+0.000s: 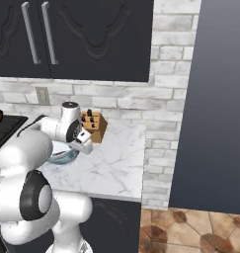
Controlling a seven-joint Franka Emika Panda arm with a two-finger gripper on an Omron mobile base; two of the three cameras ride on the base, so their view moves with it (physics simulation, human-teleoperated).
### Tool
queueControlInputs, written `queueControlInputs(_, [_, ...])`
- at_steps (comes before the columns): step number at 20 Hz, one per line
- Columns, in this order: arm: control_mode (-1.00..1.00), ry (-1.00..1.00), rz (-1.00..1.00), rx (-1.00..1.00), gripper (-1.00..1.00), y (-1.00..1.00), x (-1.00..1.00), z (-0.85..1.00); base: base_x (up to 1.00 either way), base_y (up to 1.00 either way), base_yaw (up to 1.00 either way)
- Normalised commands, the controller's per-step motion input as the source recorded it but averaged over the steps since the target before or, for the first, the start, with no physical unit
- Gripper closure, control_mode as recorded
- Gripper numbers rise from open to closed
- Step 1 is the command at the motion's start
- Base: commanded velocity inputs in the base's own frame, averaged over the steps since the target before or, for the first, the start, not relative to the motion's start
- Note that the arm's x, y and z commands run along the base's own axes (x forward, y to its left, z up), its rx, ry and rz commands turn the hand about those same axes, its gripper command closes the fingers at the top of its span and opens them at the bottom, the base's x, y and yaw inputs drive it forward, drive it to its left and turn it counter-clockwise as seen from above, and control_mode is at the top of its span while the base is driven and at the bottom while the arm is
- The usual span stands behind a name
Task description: Place one of the steaks on the plate and the other in the bowl. Then place the bowl in the fridge.
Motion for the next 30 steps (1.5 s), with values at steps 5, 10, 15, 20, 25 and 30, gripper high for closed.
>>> queueControlInputs(5, [-1.00, 0.00, -0.11, 0.26, 1.00, -0.51, -0.72, 0.83, 0.00, 0.00, 0.00])
queueControlInputs(10, [-1.00, 0.07, -0.02, 0.26, 1.00, -0.42, -0.39, 0.94, 0.00, 0.00, 0.00])
queueControlInputs(15, [-1.00, 0.21, 0.01, 0.21, 1.00, -0.25, -0.19, 0.70, 0.00, 0.00, 0.00])
queueControlInputs(20, [-1.00, 0.10, 0.05, 0.00, 1.00, -0.01, -0.23, 0.09, 0.00, 0.00, 0.00])
queueControlInputs(25, [-1.00, -0.16, 0.09, -0.06, 1.00, -0.14, -0.49, -0.16, 0.00, 0.00, 0.00])
queueControlInputs(30, [-1.00, -0.22, 0.05, -0.04, 1.00, -0.01, -0.50, -0.10, 0.00, 0.00, 0.00])
